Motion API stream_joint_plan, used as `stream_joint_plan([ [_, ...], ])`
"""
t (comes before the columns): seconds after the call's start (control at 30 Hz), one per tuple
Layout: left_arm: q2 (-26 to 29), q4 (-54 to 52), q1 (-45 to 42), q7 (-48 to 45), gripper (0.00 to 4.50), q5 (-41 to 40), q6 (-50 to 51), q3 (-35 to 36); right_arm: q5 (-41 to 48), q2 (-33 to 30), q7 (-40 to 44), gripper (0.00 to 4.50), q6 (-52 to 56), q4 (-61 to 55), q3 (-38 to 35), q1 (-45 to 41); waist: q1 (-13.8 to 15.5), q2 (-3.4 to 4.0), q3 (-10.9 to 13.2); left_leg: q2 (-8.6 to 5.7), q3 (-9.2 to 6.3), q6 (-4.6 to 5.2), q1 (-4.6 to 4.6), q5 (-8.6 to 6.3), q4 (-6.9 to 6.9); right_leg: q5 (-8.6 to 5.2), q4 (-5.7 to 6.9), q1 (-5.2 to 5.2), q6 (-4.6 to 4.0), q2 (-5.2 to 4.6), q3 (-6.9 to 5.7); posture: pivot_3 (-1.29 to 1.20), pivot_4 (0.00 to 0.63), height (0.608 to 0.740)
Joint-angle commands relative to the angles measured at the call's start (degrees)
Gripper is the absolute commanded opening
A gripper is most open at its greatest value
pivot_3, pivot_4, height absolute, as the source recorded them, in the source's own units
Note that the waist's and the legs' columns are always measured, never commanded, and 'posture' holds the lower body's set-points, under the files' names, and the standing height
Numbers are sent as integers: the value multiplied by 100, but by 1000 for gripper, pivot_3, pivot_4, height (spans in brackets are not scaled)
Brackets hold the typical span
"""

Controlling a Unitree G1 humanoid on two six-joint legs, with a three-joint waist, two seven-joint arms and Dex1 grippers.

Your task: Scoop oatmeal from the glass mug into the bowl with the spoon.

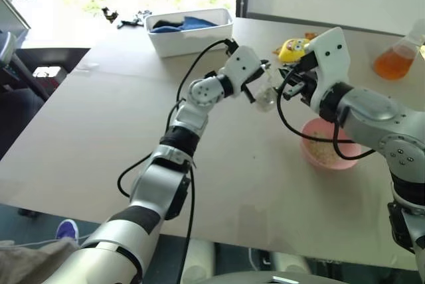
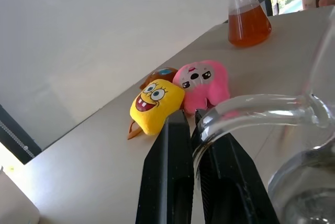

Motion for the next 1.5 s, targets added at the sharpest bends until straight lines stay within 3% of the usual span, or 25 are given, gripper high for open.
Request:
stream_joint_plan([
  [0.03, -10, -622, -97, 44, 86, -214, 7, 194, 57, 266, 66, 0, 185, -87, -363, 87, -8, 0, 0, 0, 0, 0, 1, 0, 0, 0, 2, 0, 0, 0, 0, 0, 150, 740],
  [0.37, -8, -847, -6, 139, 86, -216, 572, 231, 389, 663, 102, 0, 846, -278, -973, -3, -2, 2, 1, -1, 0, 0, 1, 0, 2, 0, 6, 0, 0, 0, 0, 0, 150, 740],
  [0.9, 5, -1155, 115, 162, 86, -167, 486, 181, -691, 569, 724, 0, 832, 64, -348, -137, -9, 5, 2, -2, 0, 0, 3, 0, 3, 0, 10, 0, 0, 0, 1, 0, 150, 740],
  [1.13, 32, -1097, 131, 223, 86, -155, 459, 178, -19, 1581, 547, 0, 1587, 169, -1384, -138, -2, 6, 3, -1, -1, -1, 5, 0, 4, 0, 19, -1, 0, 0, 2, 0, 150, 740],
  [1.5, 34, -1023, 192, 246, 86, -131, 430, 176, 338, 2439, 136, 0, 2552, 255, -2928, -512, -12, 9, 4, -2, -1, -1, 7, 1, 6, 0, 31, -3, -1, 0, 1, 0, 150, 740],
])
